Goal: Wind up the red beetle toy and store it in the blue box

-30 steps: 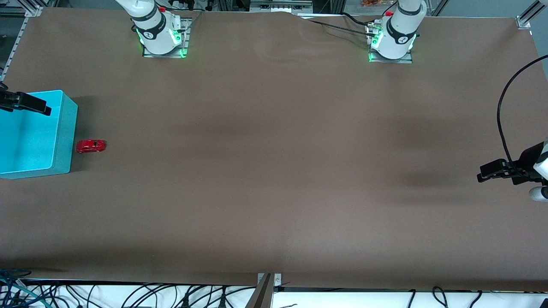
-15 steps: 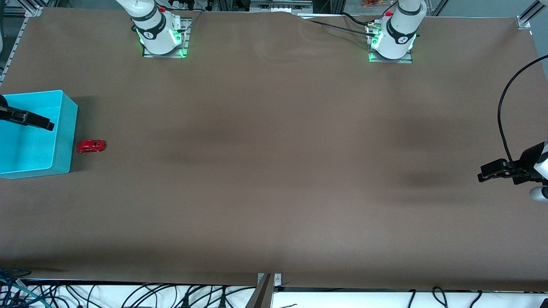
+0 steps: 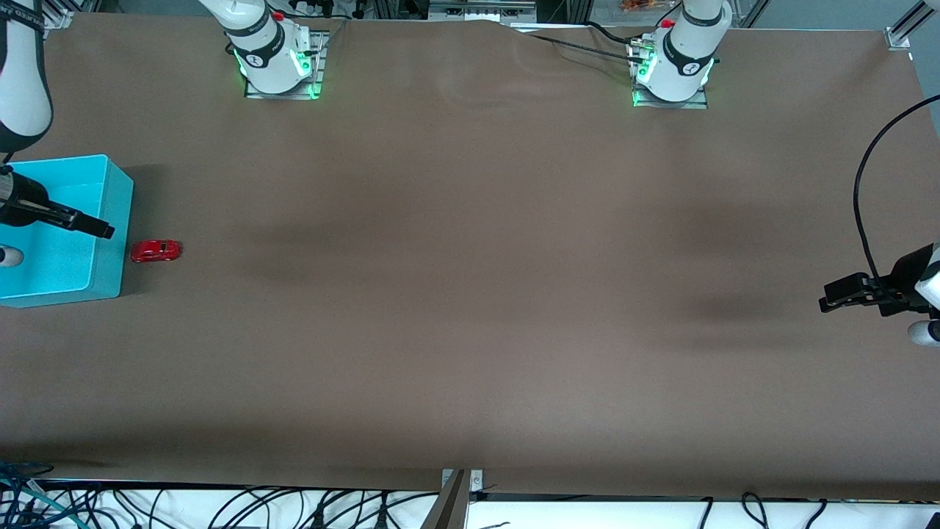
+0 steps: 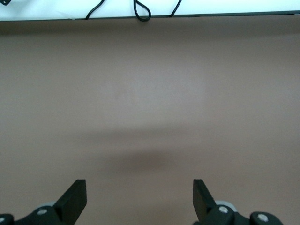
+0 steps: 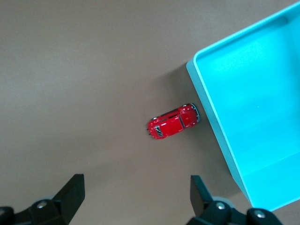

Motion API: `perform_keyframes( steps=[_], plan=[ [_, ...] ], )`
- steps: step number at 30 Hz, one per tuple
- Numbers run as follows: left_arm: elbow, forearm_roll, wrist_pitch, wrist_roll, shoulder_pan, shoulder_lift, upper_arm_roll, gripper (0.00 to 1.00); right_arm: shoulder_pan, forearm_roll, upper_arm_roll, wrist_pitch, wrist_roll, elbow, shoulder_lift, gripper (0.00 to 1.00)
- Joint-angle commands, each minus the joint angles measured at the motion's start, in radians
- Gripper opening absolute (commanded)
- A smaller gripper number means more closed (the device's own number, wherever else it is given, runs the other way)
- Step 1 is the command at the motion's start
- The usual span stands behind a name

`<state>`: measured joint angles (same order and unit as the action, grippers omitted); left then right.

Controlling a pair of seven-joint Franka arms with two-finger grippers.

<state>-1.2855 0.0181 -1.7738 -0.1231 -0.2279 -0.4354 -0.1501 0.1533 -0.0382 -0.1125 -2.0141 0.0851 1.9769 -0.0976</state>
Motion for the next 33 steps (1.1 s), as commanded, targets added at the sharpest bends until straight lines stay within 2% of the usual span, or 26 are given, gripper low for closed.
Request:
perform_keyframes(
  steps=[1,9,21,33],
  plan=[
    [-0.002,0.02,0.011,-0.018,0.005,0.006,0.004,1.0,0.002,-0.014,-0.016,-0.092,0.019,0.14,0.072,1.0],
    [-0.002,0.02,0.011,-0.018,0.005,0.006,0.004,1.0,0.002,-0.014,-0.062,-0.236,0.019,0.253,0.072,1.0],
    [-0.003,0.02,0.011,-0.018,0.005,0.006,0.004,1.0,0.003,-0.014,-0.119,-0.373,0.012,0.356,0.044,1.0],
    [-0.008,0.02,0.011,-0.018,0.004,0.004,0.004,1.0,0.003,-0.008,-0.165,-0.42,0.073,0.373,-0.007,1.0]
  ],
)
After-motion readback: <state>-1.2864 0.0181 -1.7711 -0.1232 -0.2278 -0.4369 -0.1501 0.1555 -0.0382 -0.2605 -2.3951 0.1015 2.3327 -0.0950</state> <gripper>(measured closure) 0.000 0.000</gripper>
